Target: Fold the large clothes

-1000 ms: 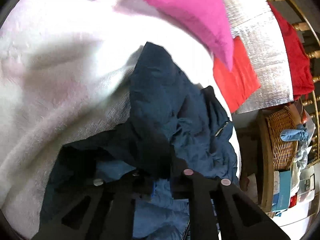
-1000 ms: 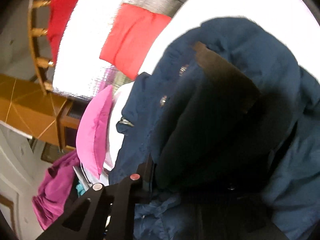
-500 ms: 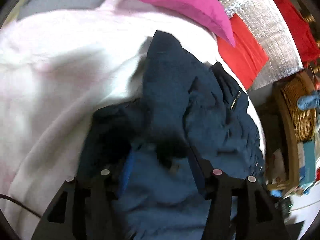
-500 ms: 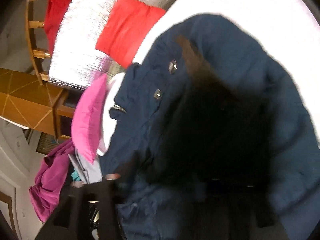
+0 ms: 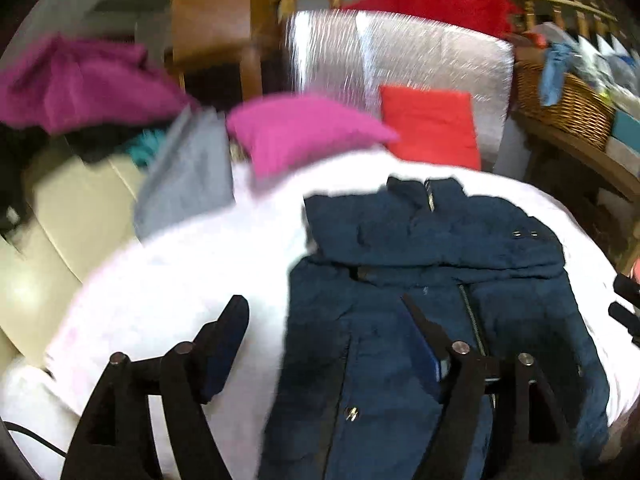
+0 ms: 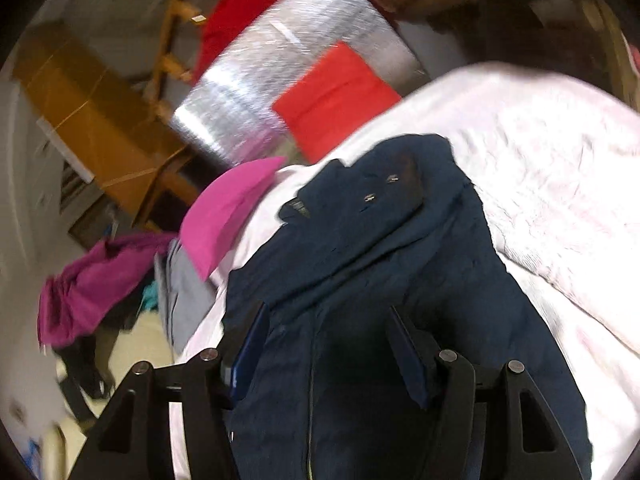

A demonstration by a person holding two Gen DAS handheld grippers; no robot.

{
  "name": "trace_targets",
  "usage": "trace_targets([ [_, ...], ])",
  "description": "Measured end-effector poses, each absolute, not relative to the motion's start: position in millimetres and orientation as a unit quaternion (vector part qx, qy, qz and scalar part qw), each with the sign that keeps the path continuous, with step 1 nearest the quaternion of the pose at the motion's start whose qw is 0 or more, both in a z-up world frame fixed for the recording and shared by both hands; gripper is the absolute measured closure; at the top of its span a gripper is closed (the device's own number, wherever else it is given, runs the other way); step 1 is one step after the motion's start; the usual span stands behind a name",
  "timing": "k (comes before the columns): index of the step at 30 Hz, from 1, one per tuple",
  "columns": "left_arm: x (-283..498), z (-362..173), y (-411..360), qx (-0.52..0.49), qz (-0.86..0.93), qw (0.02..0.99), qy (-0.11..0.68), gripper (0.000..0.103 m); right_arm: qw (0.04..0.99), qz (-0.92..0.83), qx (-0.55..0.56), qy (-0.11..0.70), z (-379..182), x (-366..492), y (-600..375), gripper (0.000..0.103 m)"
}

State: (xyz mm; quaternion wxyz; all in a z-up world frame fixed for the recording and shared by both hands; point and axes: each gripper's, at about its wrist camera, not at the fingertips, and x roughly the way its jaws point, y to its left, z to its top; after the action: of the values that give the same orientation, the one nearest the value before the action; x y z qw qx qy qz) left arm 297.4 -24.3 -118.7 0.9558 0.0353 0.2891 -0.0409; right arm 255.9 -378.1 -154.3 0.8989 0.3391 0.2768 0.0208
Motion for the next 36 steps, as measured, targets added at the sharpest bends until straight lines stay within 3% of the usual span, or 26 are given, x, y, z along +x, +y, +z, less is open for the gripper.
trace_targets([
  [3, 258.5, -91.3, -21.9, 0.058, -0.038, 0.965, 0.251, 0.017, 0.906, 0.043, 0.328, 0.264, -136.0, 235.8, -352.5, 0.039],
  [21, 144.7, -16.0, -11.2, 0.092, -0.018, 0.978, 0.185, 0.017, 0.945, 0.098, 0.269, 0.161, -16.6, 106.3, -323.5, 0.035],
  [30, 136.2, -23.7, -9.7, 0.101, -0.017, 0.975, 0.196, 0.015, 0.950, 0.088, 0.253, 0.159, -18.8, 78.5, -337.5, 0.032],
  [33, 143.1, -41.4, -6.8, 0.103, -0.030, 0.968, 0.227, 0.007, 0.949, 0.071, 0.256, 0.172, -32.9, 74.1, -349.8, 0.031],
  [36, 156.1, -74.3, 3.2, 0.102, -0.037, 0.955, 0.277, 0.007, 0.942, 0.052, 0.263, 0.200, -54.9, 74.8, -363.6, 0.027],
])
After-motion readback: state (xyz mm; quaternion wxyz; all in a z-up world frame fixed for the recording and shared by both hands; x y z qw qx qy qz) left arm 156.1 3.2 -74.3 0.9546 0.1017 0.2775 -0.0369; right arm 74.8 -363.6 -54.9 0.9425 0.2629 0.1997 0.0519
